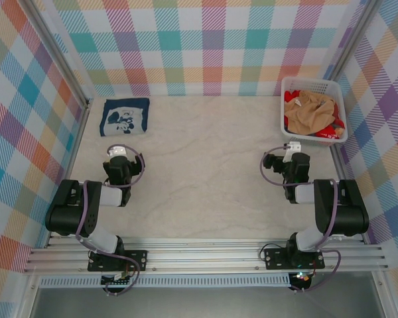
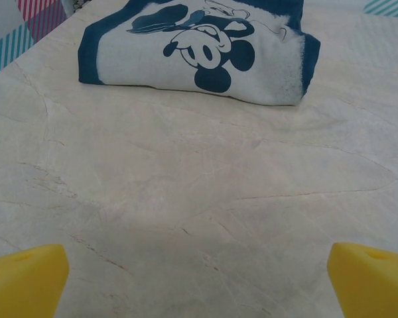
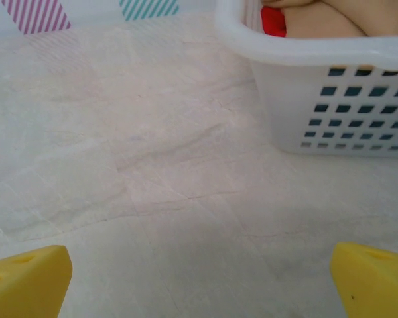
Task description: Fold and stack the t-shirts
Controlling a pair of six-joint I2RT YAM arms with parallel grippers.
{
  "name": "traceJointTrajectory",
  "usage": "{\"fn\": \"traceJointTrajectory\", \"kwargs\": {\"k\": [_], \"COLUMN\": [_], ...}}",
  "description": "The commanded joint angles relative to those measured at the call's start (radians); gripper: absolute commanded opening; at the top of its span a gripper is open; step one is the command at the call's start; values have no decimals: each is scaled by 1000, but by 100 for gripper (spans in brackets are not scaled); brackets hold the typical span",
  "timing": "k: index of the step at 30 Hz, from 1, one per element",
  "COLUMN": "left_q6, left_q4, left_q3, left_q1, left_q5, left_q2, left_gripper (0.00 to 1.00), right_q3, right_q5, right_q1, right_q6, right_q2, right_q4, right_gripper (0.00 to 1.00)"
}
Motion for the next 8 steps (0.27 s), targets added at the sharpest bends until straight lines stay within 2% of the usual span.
{"fn": "traceJointTrajectory", "kwargs": {"k": [1, 8], "left_q6": [19, 18], "left_q4": [18, 15], "left_q3": [8, 9], "left_q1": [-16, -16], "left_q5": [-1, -2], "left_q2": [-4, -5], "left_gripper": [100, 100], "right_q3": [21, 32], "right_q5": [-28, -62], "right_q1": [7, 7], "right_q6": [-35, -49], "right_q2": [-8, -6], "right_q4": [8, -13], "right_gripper": [100, 100]}}
